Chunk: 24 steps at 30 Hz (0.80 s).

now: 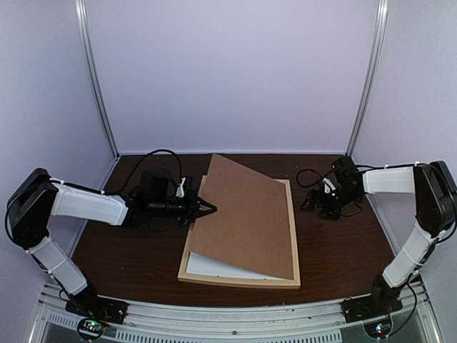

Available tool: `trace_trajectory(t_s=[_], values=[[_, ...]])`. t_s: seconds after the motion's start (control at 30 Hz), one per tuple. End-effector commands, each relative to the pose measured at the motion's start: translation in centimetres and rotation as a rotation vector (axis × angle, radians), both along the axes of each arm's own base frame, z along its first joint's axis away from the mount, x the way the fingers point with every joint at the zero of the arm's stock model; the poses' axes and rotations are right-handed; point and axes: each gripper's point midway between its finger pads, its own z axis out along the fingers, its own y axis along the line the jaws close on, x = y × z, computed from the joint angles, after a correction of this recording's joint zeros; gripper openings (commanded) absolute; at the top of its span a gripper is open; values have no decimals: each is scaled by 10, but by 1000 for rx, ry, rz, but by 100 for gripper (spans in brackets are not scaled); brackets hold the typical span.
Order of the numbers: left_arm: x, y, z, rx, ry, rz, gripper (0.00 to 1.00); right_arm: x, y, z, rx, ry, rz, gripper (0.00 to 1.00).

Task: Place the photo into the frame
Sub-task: Place the backboard on the frame body.

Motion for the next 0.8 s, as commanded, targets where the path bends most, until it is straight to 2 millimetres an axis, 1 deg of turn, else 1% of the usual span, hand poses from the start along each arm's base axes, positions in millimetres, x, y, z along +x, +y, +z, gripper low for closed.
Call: trace_trajectory(t_s=[0.0,0.13,0.3,0.77], values=[[1,-6,20,-21,-120,-24,0,-1,0,-8,8,11,7,86],[2,-5,27,-16,-151,-25,0,-2,1,-10,11,17,8,86],[2,-5,26,-10,-156,-24,0,-2,1,-11,13,20,9,86],[5,-6,36,-7,-182,-27,0,-4,1,-16,14,30,10,86]])
